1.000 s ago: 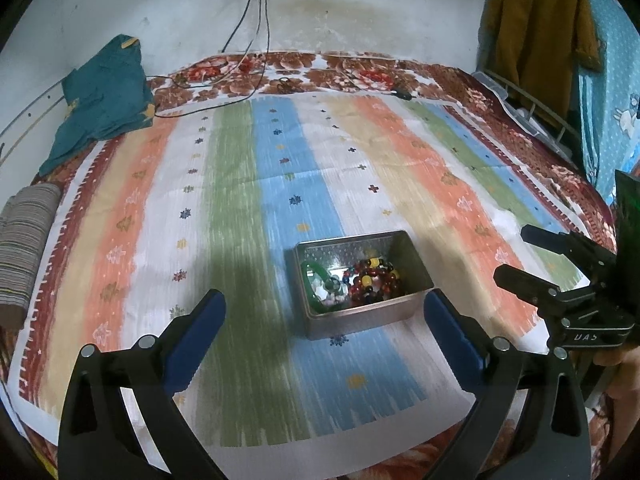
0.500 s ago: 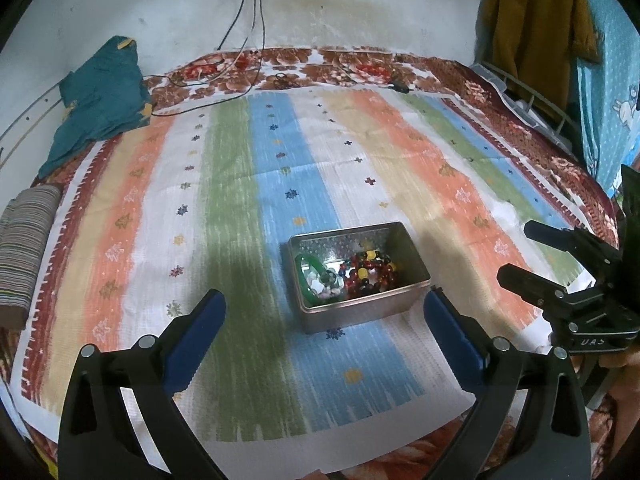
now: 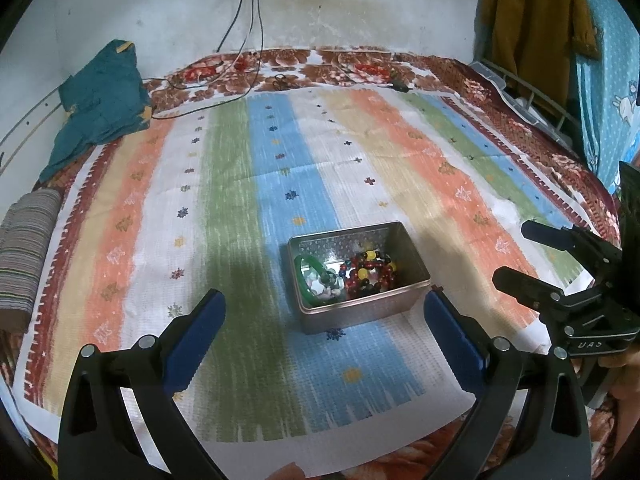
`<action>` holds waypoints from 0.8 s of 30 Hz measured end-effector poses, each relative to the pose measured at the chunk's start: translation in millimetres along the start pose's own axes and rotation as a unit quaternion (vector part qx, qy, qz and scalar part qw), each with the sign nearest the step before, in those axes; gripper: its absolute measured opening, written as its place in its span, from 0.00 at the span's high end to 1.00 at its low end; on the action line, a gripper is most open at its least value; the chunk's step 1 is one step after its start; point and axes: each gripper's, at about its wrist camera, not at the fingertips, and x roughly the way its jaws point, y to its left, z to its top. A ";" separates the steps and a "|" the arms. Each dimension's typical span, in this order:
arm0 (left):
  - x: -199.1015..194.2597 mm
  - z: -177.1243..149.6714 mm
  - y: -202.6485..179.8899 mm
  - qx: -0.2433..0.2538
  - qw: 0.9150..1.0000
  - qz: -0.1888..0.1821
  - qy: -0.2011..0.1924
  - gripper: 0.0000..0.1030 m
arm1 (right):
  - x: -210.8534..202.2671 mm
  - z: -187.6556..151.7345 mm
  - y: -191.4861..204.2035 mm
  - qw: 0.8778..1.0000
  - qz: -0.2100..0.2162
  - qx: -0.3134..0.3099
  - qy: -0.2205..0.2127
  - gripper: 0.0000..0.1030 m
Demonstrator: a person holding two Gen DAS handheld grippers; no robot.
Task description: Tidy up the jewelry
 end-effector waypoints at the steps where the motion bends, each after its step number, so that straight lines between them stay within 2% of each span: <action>1: 0.1 0.1 0.2 0.000 1.000 0.000 0.000 0.06 | 0.2 0.0 -0.2 1.000 0.001 0.001 0.000 0.08; 24: -4.2 0.8 -0.2 0.004 1.000 -0.013 -0.011 0.06 | -0.3 -0.8 3.6 1.000 0.015 0.008 0.007 0.08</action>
